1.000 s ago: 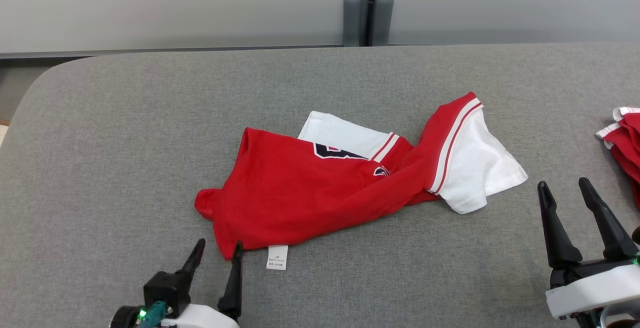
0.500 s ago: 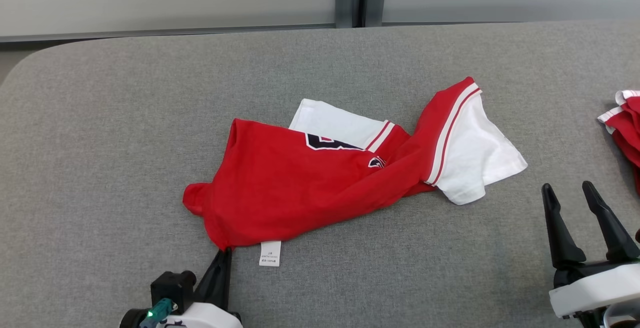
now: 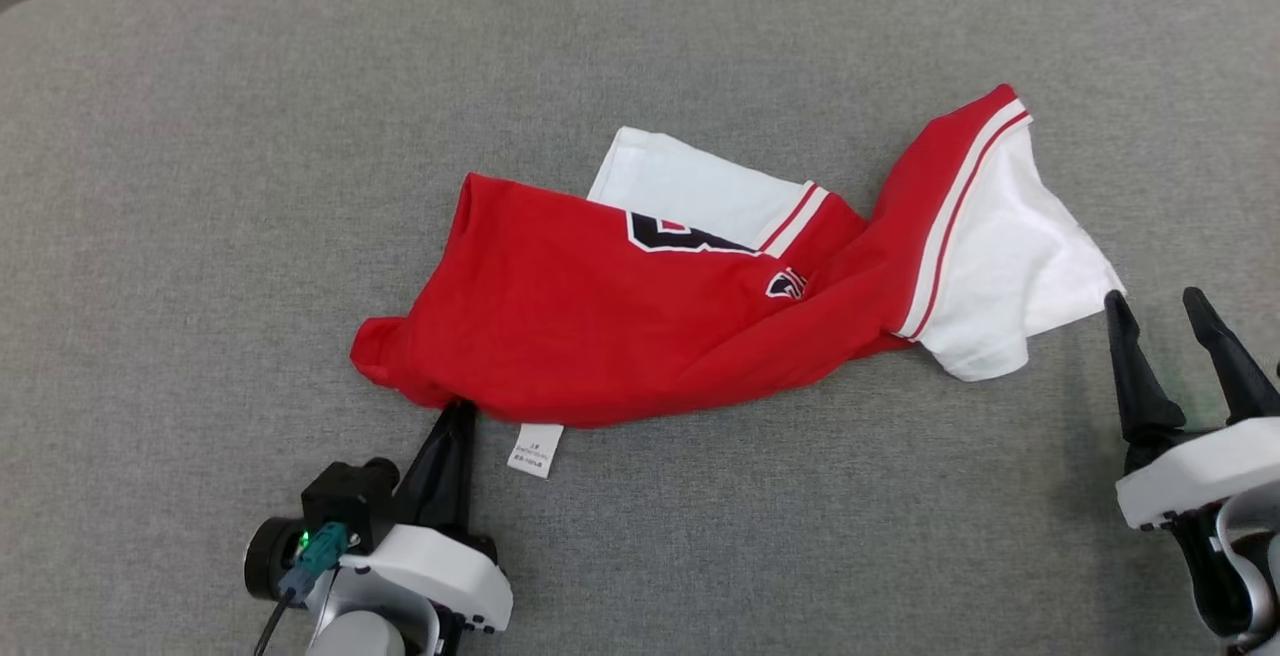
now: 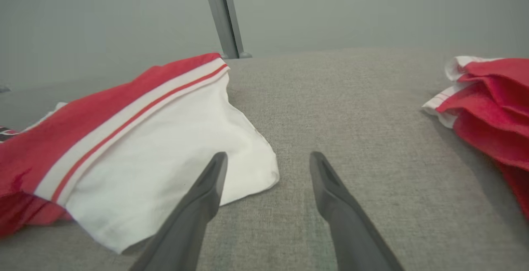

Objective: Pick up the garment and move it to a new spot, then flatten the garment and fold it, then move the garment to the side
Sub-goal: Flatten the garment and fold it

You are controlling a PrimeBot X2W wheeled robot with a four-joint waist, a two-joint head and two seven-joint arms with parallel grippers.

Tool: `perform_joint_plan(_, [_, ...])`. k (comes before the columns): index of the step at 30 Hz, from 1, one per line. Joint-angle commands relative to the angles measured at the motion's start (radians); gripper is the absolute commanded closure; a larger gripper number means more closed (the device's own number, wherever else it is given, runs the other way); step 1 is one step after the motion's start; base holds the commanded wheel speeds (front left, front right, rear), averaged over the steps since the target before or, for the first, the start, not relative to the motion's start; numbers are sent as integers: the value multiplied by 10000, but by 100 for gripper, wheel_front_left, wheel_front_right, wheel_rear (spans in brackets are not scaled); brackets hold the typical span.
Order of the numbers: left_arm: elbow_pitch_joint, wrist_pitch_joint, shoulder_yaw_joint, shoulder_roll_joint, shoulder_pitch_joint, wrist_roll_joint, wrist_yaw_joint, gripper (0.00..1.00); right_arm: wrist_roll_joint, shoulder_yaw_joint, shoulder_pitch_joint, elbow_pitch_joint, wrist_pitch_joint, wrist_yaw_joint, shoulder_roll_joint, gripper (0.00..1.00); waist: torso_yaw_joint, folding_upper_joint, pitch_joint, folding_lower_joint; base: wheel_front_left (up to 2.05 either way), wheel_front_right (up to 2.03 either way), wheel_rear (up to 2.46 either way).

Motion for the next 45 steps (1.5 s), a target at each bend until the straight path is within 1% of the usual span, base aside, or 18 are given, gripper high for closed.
perform_joint_plan(1, [70, 8, -21, 10, -158, 41, 26, 100, 79, 72, -160, 191, -55, 0, -98, 0, 205, 0, 334, 0, 0, 0, 0])
perform_joint_plan(5, [45, -84, -178, -57, -371, 108, 19, 100, 497, 504, -788, 1325, -230, 0, -284, 0, 422, 0, 544, 0, 0, 0, 0])
perform_joint_plan(8, [5, -180, -213, -49, -466, 132, -34, 100, 877, 783, -852, 1929, -439, 0, -401, 0, 520, 0, 538, 0, 0, 0, 0])
perform_joint_plan(9, [-38, -200, -213, -45, -471, 147, -27, 100, 991, 909, -842, 2066, -512, 0, -416, 40, 533, 0, 520, 0, 0, 0, 0])
perform_joint_plan(10, [-88, -217, -219, -44, -463, 154, -28, 100, 1105, 1005, -838, 2174, -589, 0, -472, 65, 540, 0, 489, 0, 0, 0, 0])
perform_joint_plan(11, [-162, -241, -192, -47, -429, 138, -6, 100, 1230, 1092, -829, 2258, -659, 0, -500, 100, 531, 0, 442, 0, 0, 0, 0])
perform_joint_plan(18, [-1324, -305, 51, 171, -135, 218, 226, 100, 1727, 1337, -831, 1828, -1495, 0, -911, 100, 365, 0, -25, 0, 0, 0, 0])
perform_joint_plan(20, [-2222, -196, 164, 413, -56, 362, 426, 100, 1735, 1193, -714, 1263, -1759, 0, -1069, 100, 273, 0, -334, 0, 0, 0, 0])
perform_joint_plan(22, [-2513, -78, 202, 562, -14, 457, 503, 100, 1668, 1112, -682, 1033, -1830, 0, -1132, 100, 232, 0, -433, 0, 0, 0, 0])
perform_joint_plan(23, [-3197, 209, 227, 748, -31, 581, 627, 100, 1541, 849, -637, 504, -1911, 0, -1236, 100, 179, 0, -610, 0, 0, 0, 0])
perform_joint_plan(24, [-3197, 209, 227, 748, -31, 581, 627, 100, 1541, 849, -637, 504, -1911, 0, -1236, 100, 179, 0, -610, 0, 0, 0, 0])
perform_joint_plan(25, [-3928, 515, 262, 947, -140, 696, 724, 100, 1368, 523, -573, -73, -1950, 0, -1301, 100, 128, 0, -784, 0, 0, 0, 0])
perform_joint_plan(26, [-3928, 515, 262, 947, -140, 696, 724, 100, 1368, 523, -573, -73, -1950, 0, -1301, 100, 128, 0, -784, 0, 0, 0, 0])
perform_joint_plan(30, [-5221, 1001, 393, 1229, -456, 856, 851, 100, 967, -182, -520, -1285, -1736, 0, -1367, 100, -16, 0, -1100, 0, 0, 0, 0])
perform_joint_plan(31, [-5763, 1136, 471, 1281, -678, 866, 903, 100, 731, -540, -581, -1977, -1538, 0, -1368, 100, -98, 0, -1266, 0, 0, 0, 0])
perform_joint_plan(32, [-5763, 1136, 471, 1281, -678, 866, 903, 100, 731, -540, -581, -1977, -1538, 0, -1368, 100, -98, 0, -1266, 0, 0, 0, 0])
perform_joint_plan(41, [-7584, 1475, 827, 1484, -2232, 1070, 1023, 100, -143, -1753, -1181, -5122, -239, 0, -1154, 100, -433, 0, -1904, 0, 0, 0, 0])
perform_joint_plan(45, [-7978, 1791, 881, 1549, -2782, 1042, 973, 100, -281, -2040, -1511, -6050, 308, 0, -992, 100, -549, 0, -2096, 0, 0, 0, 0])
